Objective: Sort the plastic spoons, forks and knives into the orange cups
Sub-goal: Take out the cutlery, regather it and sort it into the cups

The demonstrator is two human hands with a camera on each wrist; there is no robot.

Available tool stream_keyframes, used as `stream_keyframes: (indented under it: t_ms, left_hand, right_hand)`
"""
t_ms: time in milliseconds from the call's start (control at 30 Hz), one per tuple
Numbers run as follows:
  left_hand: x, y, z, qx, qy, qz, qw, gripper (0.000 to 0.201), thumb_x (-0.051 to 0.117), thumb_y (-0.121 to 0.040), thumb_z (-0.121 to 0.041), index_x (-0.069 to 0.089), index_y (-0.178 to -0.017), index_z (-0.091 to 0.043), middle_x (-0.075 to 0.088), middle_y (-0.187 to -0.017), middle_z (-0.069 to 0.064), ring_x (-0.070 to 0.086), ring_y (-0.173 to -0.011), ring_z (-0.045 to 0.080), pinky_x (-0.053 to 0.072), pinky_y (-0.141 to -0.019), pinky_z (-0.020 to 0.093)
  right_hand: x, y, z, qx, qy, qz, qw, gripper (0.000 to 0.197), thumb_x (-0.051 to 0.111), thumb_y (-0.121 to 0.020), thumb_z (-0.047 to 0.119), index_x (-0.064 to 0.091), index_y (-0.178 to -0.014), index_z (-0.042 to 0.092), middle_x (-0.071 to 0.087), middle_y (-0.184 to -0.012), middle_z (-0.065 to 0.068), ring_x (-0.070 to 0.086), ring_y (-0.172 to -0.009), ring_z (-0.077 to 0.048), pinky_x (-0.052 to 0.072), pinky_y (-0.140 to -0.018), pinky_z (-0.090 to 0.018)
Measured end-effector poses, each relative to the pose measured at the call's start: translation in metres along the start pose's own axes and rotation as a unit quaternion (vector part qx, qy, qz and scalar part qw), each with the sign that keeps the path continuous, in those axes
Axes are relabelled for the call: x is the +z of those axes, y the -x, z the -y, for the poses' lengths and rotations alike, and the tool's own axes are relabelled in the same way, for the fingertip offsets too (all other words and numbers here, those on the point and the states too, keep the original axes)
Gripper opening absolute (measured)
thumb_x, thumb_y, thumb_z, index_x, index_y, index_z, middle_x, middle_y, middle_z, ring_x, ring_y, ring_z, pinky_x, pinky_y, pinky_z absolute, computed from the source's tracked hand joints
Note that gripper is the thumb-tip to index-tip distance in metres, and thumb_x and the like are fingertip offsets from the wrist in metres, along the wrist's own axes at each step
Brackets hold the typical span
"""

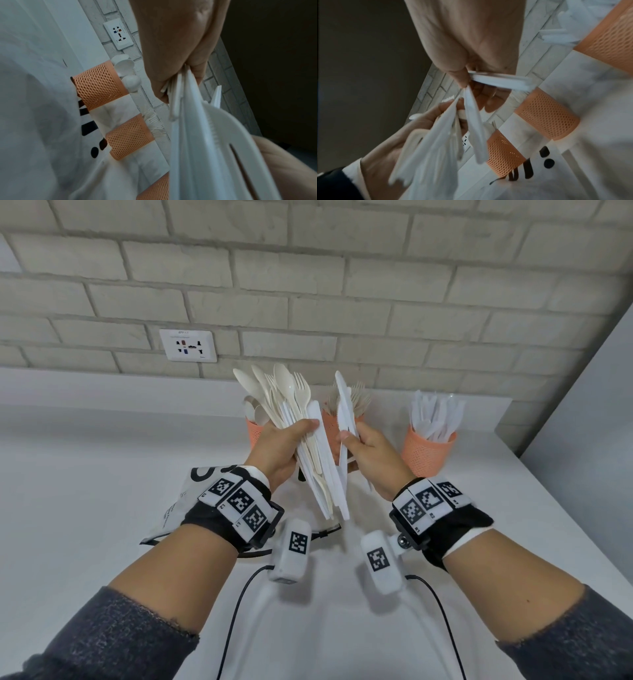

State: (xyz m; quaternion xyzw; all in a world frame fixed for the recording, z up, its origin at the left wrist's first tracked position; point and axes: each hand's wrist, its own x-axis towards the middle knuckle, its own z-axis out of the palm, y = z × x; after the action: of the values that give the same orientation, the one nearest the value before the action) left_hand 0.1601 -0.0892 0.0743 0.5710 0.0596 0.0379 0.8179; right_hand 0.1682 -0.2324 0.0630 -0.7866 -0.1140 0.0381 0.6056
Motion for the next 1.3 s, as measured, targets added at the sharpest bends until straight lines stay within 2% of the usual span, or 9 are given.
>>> stream_keyframes:
  t_ms: [200,367,433,533,600,700,1000,1133,1300]
  left_hand:
    - [-0.001,-0.006,0.002,0.008,0.015,-0.011,1.000,0.018,0.061,-0.085,0.000,0.057,-0.090,-0.017,0.064,-0.085,0.005,0.064,-0.078,0.019,0.055,-0.074,0.037]
    - [0.004,-0.009,0.004,0.002,0.015,-0.009,1.000,0.016,0.061,-0.085,0.000,0.060,-0.097,-0.010,0.065,-0.078,0.003,0.065,-0.071,0.017,0.056,-0.058,0.026]
    - [0.009,-0.009,0.006,-0.004,0.018,0.002,1.000,0.022,0.062,-0.084,0.000,0.061,-0.106,-0.004,0.068,-0.086,0.008,0.068,-0.077,0.022,0.059,-0.063,0.031]
    - [0.013,-0.008,0.009,-0.007,0.030,0.015,0.999,0.032,0.063,-0.083,0.001,0.059,-0.115,0.001,0.068,-0.099,0.014,0.069,-0.084,0.025,0.060,-0.070,0.034]
    - [0.013,-0.009,0.010,-0.005,0.039,0.026,0.999,0.034,0.063,-0.083,0.002,0.058,-0.117,0.002,0.068,-0.102,0.014,0.069,-0.085,0.024,0.060,-0.070,0.033]
    - [0.010,-0.011,0.009,-0.005,0.037,0.038,0.999,0.025,0.062,-0.083,0.002,0.061,-0.108,0.004,0.070,-0.088,0.012,0.069,-0.075,0.021,0.059,-0.065,0.033]
    - [0.012,-0.010,0.006,-0.013,0.032,0.072,0.997,0.007,0.059,-0.085,0.004,0.060,-0.081,-0.002,0.068,-0.062,0.005,0.067,-0.057,0.014,0.056,-0.055,0.026]
    - [0.016,-0.010,0.008,-0.036,0.050,0.099,0.993,0.004,0.058,-0.087,0.002,0.059,-0.091,0.002,0.065,-0.071,0.010,0.067,-0.060,0.017,0.057,-0.057,0.030]
    - [0.013,-0.020,0.013,-0.072,0.072,0.035,0.994,0.004,0.062,-0.086,-0.003,0.062,-0.090,-0.001,0.070,-0.073,0.008,0.070,-0.065,0.012,0.058,-0.059,0.025]
  right_hand:
    - [-0.016,0.000,0.006,-0.001,-0.101,-0.004,0.995,0.012,0.049,-0.095,0.014,0.057,-0.092,0.007,0.065,-0.072,-0.007,0.066,-0.058,-0.014,0.056,-0.057,-0.025]
    - [-0.014,-0.001,0.003,0.004,-0.057,0.008,0.998,0.015,0.041,-0.099,0.025,0.053,-0.102,0.019,0.040,-0.062,0.002,0.037,-0.048,-0.010,0.031,-0.045,-0.021]
    - [-0.007,0.003,0.003,-0.007,-0.041,0.045,0.998,0.013,0.053,-0.093,0.029,0.057,-0.104,0.023,0.045,-0.060,0.007,0.041,-0.045,-0.007,0.032,-0.043,-0.021]
    - [-0.004,0.003,0.002,-0.028,-0.004,0.051,0.998,0.015,0.067,-0.084,0.018,0.063,-0.098,0.015,0.070,-0.083,-0.001,0.067,-0.071,-0.011,0.057,-0.063,-0.028]
    - [-0.009,0.002,0.002,-0.007,-0.006,0.054,0.999,0.020,0.063,-0.087,0.016,0.063,-0.106,0.010,0.070,-0.097,-0.012,0.068,-0.083,-0.020,0.058,-0.074,-0.036]
    - [-0.016,0.001,-0.001,0.009,-0.033,0.087,0.996,0.018,0.056,-0.092,0.019,0.062,-0.109,0.018,0.069,-0.088,0.002,0.067,-0.077,-0.011,0.056,-0.072,-0.028]
    - [-0.028,-0.001,-0.007,0.024,-0.152,0.115,0.981,0.020,0.044,-0.096,0.007,0.063,-0.095,0.013,0.062,-0.054,0.011,0.042,-0.043,-0.001,0.029,-0.036,-0.011]
    - [-0.031,-0.003,-0.010,0.045,-0.195,0.120,0.972,0.023,0.042,-0.097,0.010,0.064,-0.090,0.012,0.069,-0.071,0.007,0.064,-0.069,-0.007,0.053,-0.068,-0.020]
    - [-0.035,-0.003,-0.008,0.012,-0.012,0.063,0.998,0.040,0.035,-0.100,0.028,0.052,-0.066,0.016,0.055,-0.067,0.002,0.050,-0.068,-0.014,0.043,-0.080,-0.030]
